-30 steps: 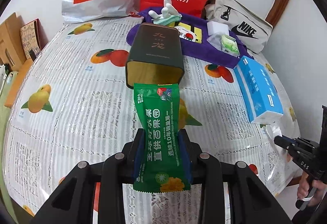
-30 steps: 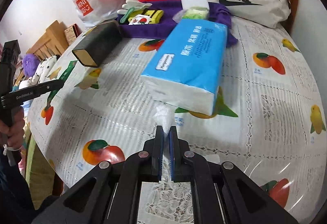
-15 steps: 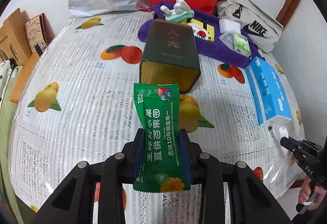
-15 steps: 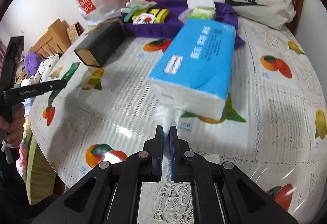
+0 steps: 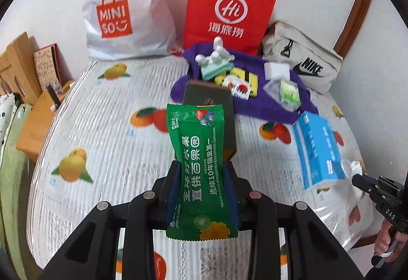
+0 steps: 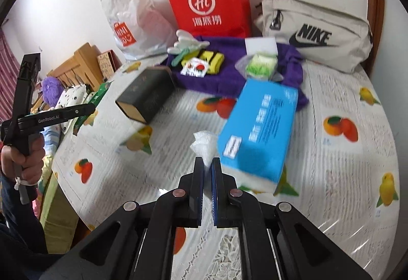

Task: Organize soft objects
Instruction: 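Carry the snack packet and white cloth toward the purple towel with both tools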

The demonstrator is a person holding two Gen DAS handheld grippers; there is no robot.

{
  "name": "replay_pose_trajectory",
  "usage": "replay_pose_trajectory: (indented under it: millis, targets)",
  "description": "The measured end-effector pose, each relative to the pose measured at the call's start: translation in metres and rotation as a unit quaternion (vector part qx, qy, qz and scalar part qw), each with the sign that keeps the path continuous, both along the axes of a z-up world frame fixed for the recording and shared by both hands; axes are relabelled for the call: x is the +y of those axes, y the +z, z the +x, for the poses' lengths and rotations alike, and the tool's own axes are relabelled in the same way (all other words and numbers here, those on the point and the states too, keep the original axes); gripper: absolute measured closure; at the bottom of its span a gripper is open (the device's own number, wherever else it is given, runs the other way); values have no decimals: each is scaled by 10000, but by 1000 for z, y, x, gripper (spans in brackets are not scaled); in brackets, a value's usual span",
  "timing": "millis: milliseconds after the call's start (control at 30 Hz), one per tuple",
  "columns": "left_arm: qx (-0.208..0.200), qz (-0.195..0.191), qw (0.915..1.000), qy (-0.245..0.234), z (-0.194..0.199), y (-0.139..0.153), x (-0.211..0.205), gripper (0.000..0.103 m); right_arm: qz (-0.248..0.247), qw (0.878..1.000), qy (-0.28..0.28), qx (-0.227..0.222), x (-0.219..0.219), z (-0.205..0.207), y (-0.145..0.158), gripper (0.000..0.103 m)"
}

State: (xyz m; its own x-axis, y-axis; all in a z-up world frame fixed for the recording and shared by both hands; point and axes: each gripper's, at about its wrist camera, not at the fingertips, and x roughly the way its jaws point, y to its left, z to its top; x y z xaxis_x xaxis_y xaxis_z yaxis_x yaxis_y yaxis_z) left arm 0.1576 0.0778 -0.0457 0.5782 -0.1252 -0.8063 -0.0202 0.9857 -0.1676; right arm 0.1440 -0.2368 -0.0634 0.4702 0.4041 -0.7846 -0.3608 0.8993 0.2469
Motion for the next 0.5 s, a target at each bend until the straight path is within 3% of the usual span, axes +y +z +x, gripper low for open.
replay_pose_trajectory:
  millis: [500]
  targets:
    - [-186,10,9993,-320,62,19,-19,71,20,9989,-239,-409,-7,57,34,97]
